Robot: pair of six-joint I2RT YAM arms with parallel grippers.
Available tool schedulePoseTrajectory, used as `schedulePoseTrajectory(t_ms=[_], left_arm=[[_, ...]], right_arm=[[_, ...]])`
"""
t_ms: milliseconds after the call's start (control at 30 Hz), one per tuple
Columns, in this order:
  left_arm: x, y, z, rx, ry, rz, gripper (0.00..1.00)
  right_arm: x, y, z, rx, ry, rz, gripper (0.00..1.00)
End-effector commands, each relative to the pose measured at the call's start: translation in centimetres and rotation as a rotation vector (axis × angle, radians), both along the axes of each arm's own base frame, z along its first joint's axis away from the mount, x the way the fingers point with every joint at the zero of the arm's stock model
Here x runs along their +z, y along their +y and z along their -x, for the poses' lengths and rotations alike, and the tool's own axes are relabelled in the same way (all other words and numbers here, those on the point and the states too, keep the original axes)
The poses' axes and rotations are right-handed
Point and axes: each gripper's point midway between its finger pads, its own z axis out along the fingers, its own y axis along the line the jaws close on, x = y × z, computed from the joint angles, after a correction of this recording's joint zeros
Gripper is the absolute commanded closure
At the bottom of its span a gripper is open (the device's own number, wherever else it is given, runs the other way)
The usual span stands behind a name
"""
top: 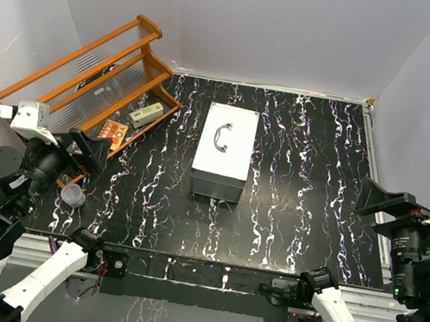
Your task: Organize the medicine kit
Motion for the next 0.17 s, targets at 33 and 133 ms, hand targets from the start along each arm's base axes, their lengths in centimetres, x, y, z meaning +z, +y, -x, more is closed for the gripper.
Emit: schedulePoseTrajectory(t_ms=[33,133], left_arm=[[0.32,0.03,-0.12,0.005,-0.008,0.005,0.01],[0.39,0.08,-0.24,0.013,-0.014,0.016,0.01]], right_arm=[[0.65,-0.15,-0.03,-0.011,-0.018,-0.015,0.02],[0.58,-0.03,-0.14,-0.007,-0.018,-0.020,0.02]])
